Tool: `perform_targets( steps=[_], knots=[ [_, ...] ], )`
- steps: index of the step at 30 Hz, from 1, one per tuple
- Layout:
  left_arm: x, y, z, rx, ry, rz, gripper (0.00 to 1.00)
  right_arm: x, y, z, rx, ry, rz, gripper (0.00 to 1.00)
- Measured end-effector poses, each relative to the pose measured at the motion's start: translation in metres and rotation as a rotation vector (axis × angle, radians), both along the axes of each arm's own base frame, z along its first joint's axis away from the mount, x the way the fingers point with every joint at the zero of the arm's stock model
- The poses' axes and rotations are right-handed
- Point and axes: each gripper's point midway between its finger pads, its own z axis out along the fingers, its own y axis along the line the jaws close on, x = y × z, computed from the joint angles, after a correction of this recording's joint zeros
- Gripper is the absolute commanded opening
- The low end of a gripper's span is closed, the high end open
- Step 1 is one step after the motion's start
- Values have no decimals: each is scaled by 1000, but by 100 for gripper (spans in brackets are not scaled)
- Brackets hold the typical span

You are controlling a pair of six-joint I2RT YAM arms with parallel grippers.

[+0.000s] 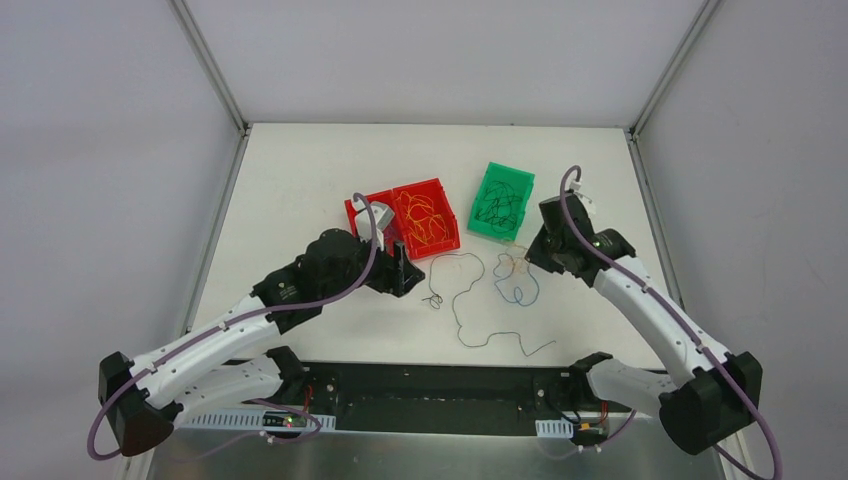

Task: Untangle the cables

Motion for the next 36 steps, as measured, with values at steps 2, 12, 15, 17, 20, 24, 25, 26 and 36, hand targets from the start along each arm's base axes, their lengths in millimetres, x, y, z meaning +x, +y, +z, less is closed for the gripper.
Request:
perform_targets(
  steps=[2, 12, 15, 17, 20, 24, 25, 26, 36],
  knots=[
    [1, -2, 0, -5, -2, -5, 69, 3, 5, 19, 36, -42, 9, 0],
    [9, -18, 1, -45, -50, -38, 76, -2, 51, 91, 282, -87, 152, 0],
    [14, -27, -1, -69, -117, -71, 78, -1, 66, 128, 376, -134, 194, 0],
    [18, -33, -7, -75, -168, -95, 80, -3, 74, 147, 431, -153, 215, 0],
    [24, -42, -15, -76, -233, -132, 83, -7, 83, 164, 495, -158, 234, 0],
    [33, -58, -11, -92, -327, -179, 83, -12, 91, 176, 560, -145, 243, 0],
    [35, -61, -9, -99, -352, -189, 82, -13, 92, 179, 574, -140, 244, 0],
    [37, -64, -6, -102, -373, -196, 81, -14, 94, 181, 585, -139, 245, 0],
    [54, -80, 15, -100, -496, -211, 60, -16, 103, 195, 657, -136, 251, 0]
  ],
)
